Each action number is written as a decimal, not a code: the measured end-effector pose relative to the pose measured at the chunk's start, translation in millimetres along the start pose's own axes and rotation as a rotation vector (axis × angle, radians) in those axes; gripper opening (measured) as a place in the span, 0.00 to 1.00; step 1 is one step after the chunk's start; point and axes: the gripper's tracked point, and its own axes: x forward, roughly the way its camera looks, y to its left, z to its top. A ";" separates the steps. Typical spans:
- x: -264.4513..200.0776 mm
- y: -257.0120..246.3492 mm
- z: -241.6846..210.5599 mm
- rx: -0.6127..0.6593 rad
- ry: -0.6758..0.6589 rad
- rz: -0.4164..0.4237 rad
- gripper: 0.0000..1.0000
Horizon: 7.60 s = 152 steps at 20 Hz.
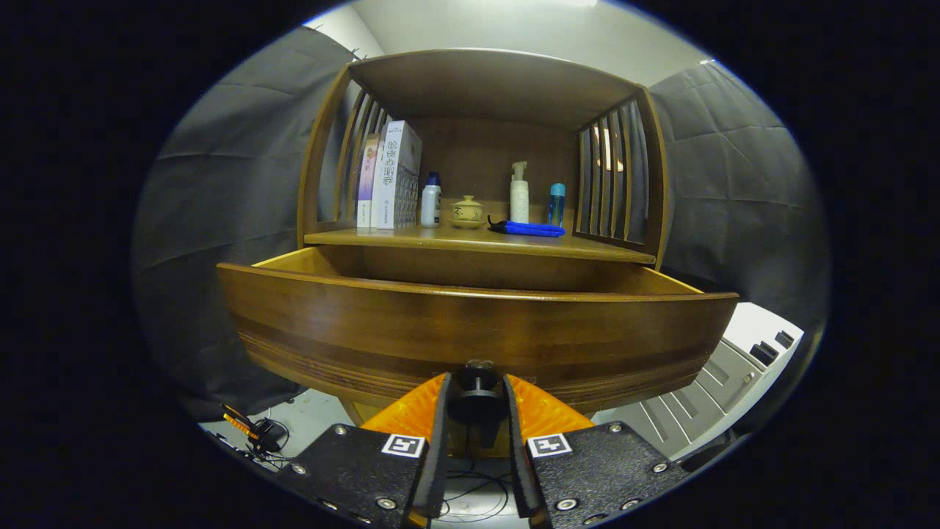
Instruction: Pull open the drawer, take out the items inside it, and place them on the countertop above the cabinet.
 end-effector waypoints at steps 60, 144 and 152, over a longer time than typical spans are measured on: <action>111.3 -20.9 39.6 0.147 0.589 -0.082 0.23; -2.6 -15.7 118.2 0.078 -0.215 -0.010 0.94; -12.9 -7.1 72.5 0.066 -0.196 0.002 0.94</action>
